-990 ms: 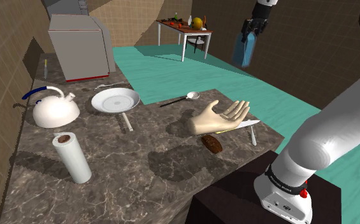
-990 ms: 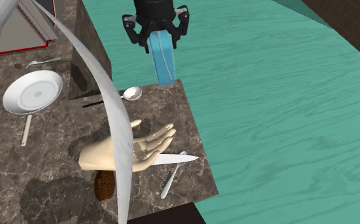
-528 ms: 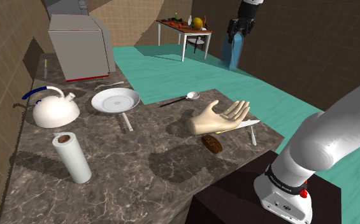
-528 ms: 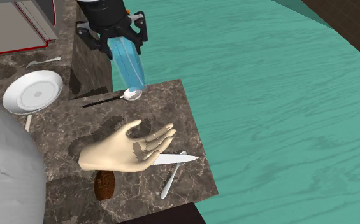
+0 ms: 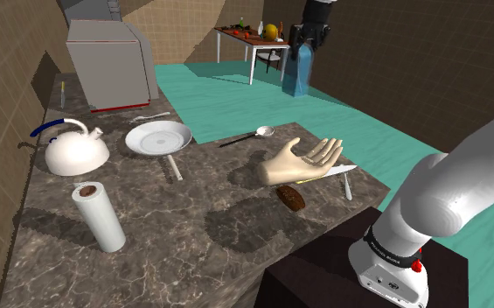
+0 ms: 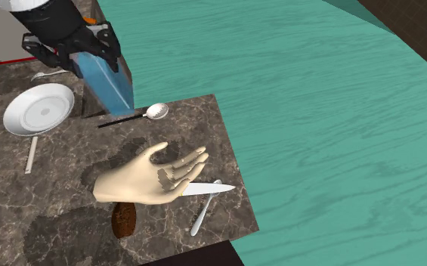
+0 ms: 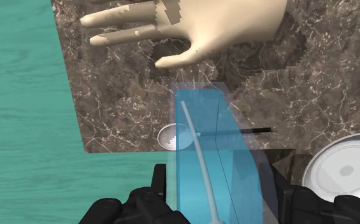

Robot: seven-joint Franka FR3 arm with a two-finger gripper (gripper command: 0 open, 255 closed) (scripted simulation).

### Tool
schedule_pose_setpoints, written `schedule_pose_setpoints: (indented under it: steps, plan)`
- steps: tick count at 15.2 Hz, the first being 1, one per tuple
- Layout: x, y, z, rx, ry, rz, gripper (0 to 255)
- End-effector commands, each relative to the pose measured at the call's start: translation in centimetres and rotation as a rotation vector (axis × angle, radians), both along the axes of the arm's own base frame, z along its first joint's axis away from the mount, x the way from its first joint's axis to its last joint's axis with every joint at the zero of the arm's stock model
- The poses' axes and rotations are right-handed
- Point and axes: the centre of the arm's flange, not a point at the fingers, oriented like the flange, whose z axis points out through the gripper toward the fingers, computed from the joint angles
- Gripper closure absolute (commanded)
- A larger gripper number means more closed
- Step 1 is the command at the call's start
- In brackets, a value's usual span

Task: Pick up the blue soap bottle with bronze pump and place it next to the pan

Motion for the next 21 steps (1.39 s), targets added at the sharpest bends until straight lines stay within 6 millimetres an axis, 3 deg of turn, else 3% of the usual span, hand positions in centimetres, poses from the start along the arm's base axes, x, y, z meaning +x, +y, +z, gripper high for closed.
schedule_pose_setpoints:
  steps: [1,21]
  plan:
    - [0.7,2.6,-0.1,0.000,0.000,-0.001,255]
    - [9.1,27.6,0.0,0.000,0.000,-0.001,255]
